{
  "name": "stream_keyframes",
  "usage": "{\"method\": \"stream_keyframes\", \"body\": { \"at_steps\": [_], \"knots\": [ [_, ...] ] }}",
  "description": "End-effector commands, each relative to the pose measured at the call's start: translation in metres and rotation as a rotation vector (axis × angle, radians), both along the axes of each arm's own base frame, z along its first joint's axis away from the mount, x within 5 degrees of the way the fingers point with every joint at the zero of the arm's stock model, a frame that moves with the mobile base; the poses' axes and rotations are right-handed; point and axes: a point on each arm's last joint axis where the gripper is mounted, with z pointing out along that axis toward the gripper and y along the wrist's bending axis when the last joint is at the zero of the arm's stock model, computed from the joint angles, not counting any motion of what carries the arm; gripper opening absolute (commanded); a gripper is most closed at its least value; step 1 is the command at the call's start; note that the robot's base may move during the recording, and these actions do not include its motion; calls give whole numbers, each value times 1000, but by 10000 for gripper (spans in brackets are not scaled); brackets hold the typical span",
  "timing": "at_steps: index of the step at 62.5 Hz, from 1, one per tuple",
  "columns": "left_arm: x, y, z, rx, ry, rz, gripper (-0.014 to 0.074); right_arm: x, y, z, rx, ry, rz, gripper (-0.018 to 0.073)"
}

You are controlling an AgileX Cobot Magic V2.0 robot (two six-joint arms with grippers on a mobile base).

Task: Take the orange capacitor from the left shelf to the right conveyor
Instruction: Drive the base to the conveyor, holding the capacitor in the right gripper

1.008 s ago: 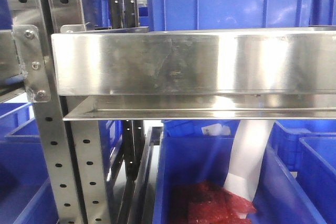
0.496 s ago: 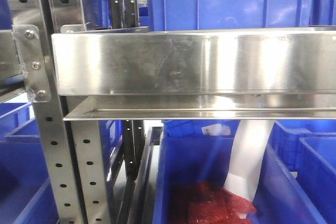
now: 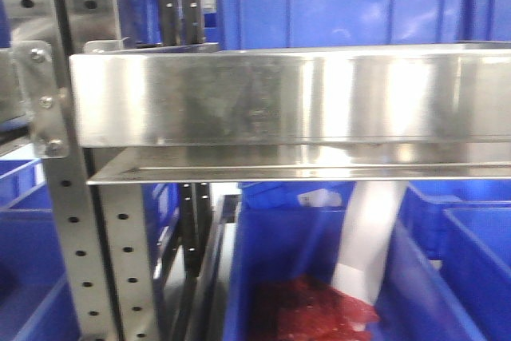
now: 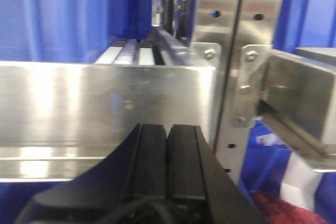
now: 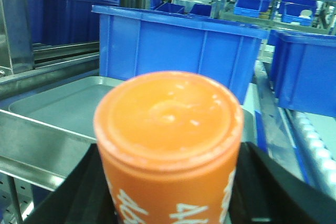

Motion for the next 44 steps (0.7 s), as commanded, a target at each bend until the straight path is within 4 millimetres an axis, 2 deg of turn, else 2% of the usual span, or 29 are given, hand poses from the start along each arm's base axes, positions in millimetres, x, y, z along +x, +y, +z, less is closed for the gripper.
{"method": "stream_keyframes", "body": {
  "at_steps": [1, 44],
  "knots": [
    [-2, 1, 10, -19, -104, 2, -127, -1, -1, 17, 17, -104, -6, 92],
    [-2, 1, 10, -19, -104, 2, -127, -1, -1, 17, 17, -104, -6, 92]
  ]
}}
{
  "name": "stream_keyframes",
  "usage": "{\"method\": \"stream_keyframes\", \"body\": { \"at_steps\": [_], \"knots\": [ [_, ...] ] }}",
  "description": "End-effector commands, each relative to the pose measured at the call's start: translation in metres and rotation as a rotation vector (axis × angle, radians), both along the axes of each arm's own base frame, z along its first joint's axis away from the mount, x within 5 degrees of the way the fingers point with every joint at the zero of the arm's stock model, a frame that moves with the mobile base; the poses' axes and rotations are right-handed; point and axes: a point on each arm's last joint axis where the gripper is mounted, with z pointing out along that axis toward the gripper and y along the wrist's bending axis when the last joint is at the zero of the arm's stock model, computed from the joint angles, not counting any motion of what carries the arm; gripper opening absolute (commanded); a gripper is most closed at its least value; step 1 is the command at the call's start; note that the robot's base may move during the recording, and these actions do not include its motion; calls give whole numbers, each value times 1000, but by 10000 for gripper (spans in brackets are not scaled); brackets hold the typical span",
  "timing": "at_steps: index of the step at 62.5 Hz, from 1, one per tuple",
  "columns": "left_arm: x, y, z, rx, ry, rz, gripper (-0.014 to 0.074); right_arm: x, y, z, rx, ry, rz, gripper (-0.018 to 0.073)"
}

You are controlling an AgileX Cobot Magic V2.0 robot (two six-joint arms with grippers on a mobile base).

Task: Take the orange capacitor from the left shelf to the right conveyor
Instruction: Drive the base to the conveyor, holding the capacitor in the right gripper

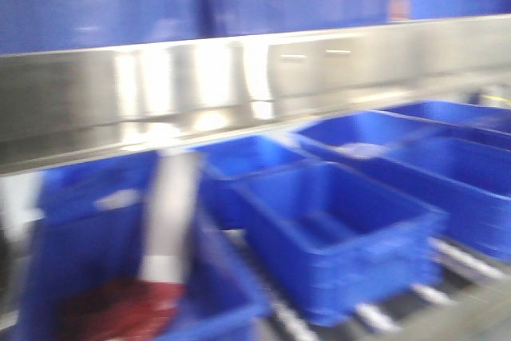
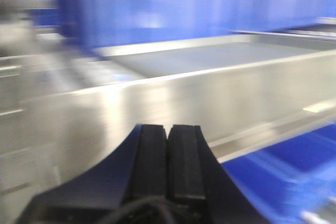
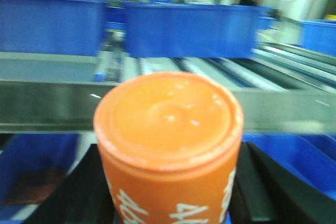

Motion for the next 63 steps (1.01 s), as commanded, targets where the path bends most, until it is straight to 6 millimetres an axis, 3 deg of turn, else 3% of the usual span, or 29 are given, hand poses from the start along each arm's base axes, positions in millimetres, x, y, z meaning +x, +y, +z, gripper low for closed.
{"method": "stream_keyframes", "body": {
  "at_steps": [1, 63],
  "knots": [
    [-2, 1, 10, -19, -104, 2, -127, -1, -1, 17, 17, -104, -6, 92],
    [-2, 1, 10, -19, -104, 2, -127, -1, -1, 17, 17, -104, -6, 92]
  ]
}}
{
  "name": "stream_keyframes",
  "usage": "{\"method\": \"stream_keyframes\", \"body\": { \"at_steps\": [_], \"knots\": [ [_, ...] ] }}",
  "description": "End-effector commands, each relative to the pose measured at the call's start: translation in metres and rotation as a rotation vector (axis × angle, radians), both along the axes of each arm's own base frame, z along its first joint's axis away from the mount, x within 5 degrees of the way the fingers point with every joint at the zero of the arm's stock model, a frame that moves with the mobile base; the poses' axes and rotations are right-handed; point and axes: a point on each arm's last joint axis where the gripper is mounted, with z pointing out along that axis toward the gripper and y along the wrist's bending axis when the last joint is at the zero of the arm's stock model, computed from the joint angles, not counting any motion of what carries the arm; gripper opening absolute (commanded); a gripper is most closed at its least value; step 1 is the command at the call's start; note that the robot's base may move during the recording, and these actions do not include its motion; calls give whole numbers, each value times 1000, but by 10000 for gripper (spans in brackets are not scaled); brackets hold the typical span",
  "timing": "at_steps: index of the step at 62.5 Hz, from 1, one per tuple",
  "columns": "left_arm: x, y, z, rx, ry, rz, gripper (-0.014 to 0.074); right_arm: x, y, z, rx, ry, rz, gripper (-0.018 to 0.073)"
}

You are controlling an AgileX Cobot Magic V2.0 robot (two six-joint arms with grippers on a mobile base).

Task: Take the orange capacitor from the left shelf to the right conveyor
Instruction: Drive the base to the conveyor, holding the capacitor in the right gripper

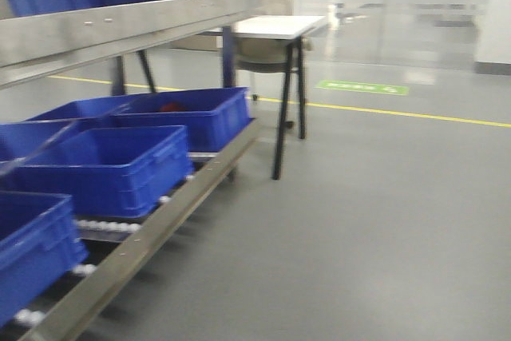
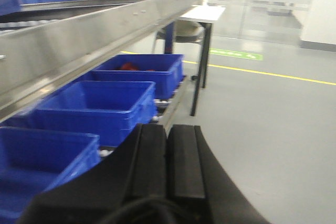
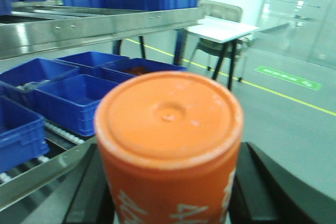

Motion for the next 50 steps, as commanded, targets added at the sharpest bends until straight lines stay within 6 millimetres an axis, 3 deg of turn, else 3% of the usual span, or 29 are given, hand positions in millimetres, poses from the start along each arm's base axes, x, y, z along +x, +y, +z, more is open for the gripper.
{"method": "stream_keyframes", "body": {
  "at_steps": [1, 50],
  "knots": [
    [-2, 1, 10, -19, -104, 2, -127, -1, -1, 17, 17, -104, -6, 92],
    [-2, 1, 10, -19, -104, 2, -127, -1, -1, 17, 17, -104, -6, 92]
  ]
}}
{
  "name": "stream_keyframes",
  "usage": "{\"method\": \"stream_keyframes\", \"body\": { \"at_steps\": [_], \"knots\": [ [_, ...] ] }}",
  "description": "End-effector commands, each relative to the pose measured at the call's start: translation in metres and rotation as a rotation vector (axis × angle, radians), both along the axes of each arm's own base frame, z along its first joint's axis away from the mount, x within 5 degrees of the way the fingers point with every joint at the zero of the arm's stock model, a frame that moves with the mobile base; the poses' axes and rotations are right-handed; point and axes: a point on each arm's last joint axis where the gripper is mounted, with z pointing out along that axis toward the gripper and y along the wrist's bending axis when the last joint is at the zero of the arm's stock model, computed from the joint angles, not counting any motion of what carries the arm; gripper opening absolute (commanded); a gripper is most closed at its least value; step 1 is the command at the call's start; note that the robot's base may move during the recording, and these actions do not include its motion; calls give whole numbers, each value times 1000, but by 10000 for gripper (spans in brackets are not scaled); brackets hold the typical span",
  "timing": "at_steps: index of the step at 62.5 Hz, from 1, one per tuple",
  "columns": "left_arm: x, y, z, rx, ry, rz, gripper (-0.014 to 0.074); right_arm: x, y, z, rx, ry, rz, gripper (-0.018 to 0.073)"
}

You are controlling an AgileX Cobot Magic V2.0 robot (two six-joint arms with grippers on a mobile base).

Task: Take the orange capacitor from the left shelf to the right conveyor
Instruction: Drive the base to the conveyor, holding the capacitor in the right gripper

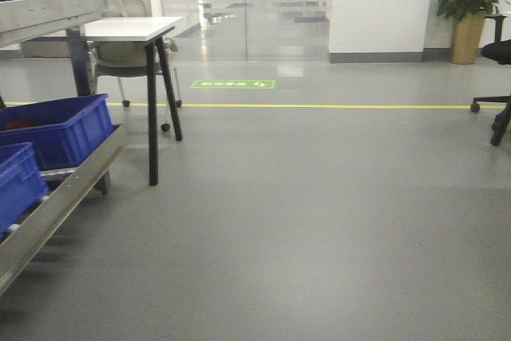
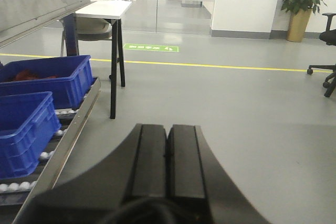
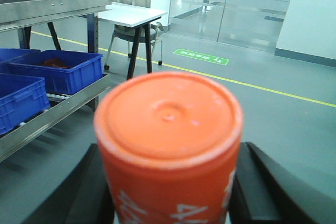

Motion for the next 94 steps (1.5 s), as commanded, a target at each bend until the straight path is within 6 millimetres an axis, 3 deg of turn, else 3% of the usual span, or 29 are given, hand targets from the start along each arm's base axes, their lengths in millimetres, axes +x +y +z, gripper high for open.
{"method": "stream_keyframes", "body": {
  "at_steps": [1, 94],
  "knots": [
    [-2, 1, 10, -19, -104, 2, -127, -1, 0, 17, 16, -102, -6, 92],
    [-1, 1, 10, -19, -102, 2, -127, -1, 0, 17, 16, -102, -6, 92]
  ]
}}
